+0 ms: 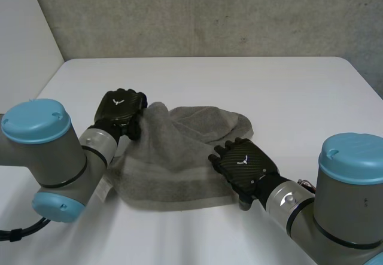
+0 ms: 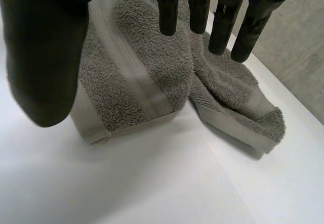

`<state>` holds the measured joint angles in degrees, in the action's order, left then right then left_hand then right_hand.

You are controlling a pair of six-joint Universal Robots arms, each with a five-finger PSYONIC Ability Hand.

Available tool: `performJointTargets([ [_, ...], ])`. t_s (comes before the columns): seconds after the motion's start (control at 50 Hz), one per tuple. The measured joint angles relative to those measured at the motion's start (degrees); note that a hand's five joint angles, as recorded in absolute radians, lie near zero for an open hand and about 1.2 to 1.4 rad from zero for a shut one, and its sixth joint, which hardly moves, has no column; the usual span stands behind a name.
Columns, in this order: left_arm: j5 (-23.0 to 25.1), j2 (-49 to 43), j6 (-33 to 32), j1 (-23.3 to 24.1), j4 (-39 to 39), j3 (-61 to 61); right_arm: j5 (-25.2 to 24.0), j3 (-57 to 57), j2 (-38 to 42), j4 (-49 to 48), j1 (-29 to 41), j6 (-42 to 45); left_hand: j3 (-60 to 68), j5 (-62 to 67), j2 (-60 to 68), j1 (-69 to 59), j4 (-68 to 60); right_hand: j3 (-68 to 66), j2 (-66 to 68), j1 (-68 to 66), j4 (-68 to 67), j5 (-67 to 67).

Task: Fold the towel.

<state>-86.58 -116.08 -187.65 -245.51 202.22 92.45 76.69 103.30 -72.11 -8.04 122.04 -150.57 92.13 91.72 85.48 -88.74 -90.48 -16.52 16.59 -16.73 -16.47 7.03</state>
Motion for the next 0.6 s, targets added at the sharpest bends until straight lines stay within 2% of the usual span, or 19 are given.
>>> performJointTargets([
  [0.26,0.04,-0.04,0.0,-0.34,0.01,0.0,-1.89,-3.59,6.64,-0.21,0.22,-0.06,0.0,0.0,0.0,0.0,0.0,-9.72,9.29,-8.8,-9.94,9.89],
  [0.6,0.09,-0.33,0.0,-0.1,0.01,0.15,-1.3,-5.86,10.09,-0.86,0.22,0.38,0.0,0.0,0.0,0.0,-0.01,-11.25,10.81,-10.84,-11.22,11.41],
])
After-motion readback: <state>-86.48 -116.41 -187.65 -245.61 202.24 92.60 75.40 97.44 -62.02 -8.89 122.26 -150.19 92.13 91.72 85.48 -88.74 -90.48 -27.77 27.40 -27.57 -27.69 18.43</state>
